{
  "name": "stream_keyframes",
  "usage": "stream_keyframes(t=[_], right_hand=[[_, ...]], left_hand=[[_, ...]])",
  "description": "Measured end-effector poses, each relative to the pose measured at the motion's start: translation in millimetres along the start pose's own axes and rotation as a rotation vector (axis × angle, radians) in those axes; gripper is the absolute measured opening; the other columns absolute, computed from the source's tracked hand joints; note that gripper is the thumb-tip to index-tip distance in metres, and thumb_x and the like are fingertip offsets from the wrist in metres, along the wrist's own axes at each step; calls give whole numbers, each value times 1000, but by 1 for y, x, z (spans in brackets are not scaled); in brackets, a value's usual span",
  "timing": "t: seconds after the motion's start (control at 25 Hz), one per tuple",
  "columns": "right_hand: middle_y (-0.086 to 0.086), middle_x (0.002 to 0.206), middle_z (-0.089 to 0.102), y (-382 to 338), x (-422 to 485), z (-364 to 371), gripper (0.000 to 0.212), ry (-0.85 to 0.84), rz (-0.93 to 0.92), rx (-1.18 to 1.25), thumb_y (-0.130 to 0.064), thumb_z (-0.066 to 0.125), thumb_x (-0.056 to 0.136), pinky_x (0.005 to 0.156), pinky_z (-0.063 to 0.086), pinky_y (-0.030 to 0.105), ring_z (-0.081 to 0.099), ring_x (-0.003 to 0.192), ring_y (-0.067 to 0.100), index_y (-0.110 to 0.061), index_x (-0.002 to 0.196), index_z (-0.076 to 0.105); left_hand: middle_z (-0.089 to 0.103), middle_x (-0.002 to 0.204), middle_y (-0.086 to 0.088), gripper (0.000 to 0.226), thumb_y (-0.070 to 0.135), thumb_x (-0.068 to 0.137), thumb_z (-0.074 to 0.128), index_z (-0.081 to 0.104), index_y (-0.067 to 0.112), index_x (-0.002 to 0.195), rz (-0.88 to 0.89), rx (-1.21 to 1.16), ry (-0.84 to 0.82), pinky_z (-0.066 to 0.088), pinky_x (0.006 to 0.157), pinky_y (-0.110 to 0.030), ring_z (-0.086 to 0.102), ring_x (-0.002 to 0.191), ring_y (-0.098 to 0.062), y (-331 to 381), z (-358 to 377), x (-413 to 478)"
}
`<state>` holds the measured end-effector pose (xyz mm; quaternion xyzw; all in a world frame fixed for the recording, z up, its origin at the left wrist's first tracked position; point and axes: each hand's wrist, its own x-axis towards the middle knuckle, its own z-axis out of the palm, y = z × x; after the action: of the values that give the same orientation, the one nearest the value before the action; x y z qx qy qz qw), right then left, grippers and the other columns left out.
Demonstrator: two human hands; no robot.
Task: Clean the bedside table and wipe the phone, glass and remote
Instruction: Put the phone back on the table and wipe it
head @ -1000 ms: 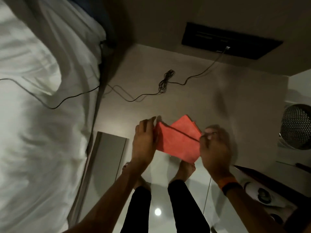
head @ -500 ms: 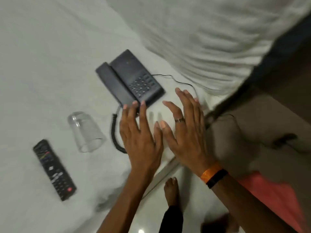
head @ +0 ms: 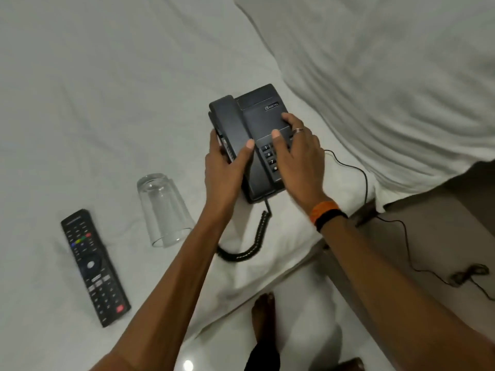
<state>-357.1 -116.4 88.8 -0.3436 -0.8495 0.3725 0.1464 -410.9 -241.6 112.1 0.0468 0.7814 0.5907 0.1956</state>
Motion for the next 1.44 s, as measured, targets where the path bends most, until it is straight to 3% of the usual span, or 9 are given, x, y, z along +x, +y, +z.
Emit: stream_keyframes(t=[0.16, 0.36, 0.68, 0.84, 1.0, 1.12, 1.24, 1.32, 1.44], right_hand=[[-7, 144, 58, 16, -43, -47, 50, 124, 72, 177, -49, 50, 97, 110, 44, 42, 51, 127, 12, -32, 143, 53], [-2, 139, 57, 69, -139, -132, 47, 314, 151, 408, -41, 59, 91, 103, 53, 35, 58, 128, 18, -30, 137, 56], [-19, 152, 45, 220, -228, -205, 56, 350, 494, 503, -46, 63, 87, 113, 47, 46, 47, 142, 9, -52, 139, 44], [-5, 161, 33, 294, -221, -186, 77, 206, 643, 498, -19, 74, 89, 120, 40, 51, 37, 148, 16, -40, 153, 36], [4, 156, 31, 329, -202, -163, 97, 155, 697, 302, -10, 82, 77, 121, 37, 31, 38, 144, 17, -32, 157, 32], [1, 160, 24, 338, -201, -150, 106, 116, 699, 269, -5, 81, 76, 105, 27, 0, 35, 144, 14, -33, 160, 24], [1, 165, 16, 343, -192, -144, 108, 137, 711, 279, -1, 78, 79, 87, 15, -19, 26, 148, 12, -34, 162, 17], [5, 165, 16, 348, -175, -148, 106, 177, 710, 253, -6, 77, 81, 106, 16, -10, 24, 152, 18, -32, 163, 15], [11, 166, 16, 355, -144, -160, 103, 213, 718, 218, -16, 77, 82, 128, 26, 35, 22, 155, 28, -25, 163, 14]], left_hand=[[61, 137, 6, 85, 37, 83, 82, 34, 41, 153, -15, -77, -56, 61, 93, -42, 69, 114, -11, 4, 17, -48], [54, 145, 14, 93, 37, 68, 87, 40, 51, 147, 156, -54, -231, 60, 77, -20, 68, 114, -11, 17, 74, -143], [46, 151, 13, 95, 38, 72, 88, 36, 51, 150, 105, 116, -679, 60, 93, -39, 57, 131, -16, -49, 216, -202], [52, 138, 24, 86, 28, 79, 84, 34, 46, 147, 4, 259, -876, 55, 104, -45, 57, 130, -12, -89, 282, -158], [56, 137, 18, 81, 15, 85, 77, 34, 29, 154, -64, 293, -990, 54, 105, -34, 58, 128, -4, -115, 314, -125], [59, 127, 22, 78, 10, 88, 74, 36, 23, 154, -85, 294, -982, 56, 84, -10, 62, 113, 14, -123, 323, -112], [63, 126, 20, 78, 9, 86, 75, 39, 22, 153, -86, 298, -955, 58, 90, -18, 64, 113, 10, -125, 334, -102], [61, 141, 4, 78, 9, 86, 75, 38, 18, 154, -59, 301, -958, 53, 107, -36, 59, 128, -6, -120, 348, -96], [59, 145, -9, 68, 6, 90, 72, 42, 11, 152, -15, 286, -984, 48, 112, -46, 58, 132, -20, -109, 376, -84]])
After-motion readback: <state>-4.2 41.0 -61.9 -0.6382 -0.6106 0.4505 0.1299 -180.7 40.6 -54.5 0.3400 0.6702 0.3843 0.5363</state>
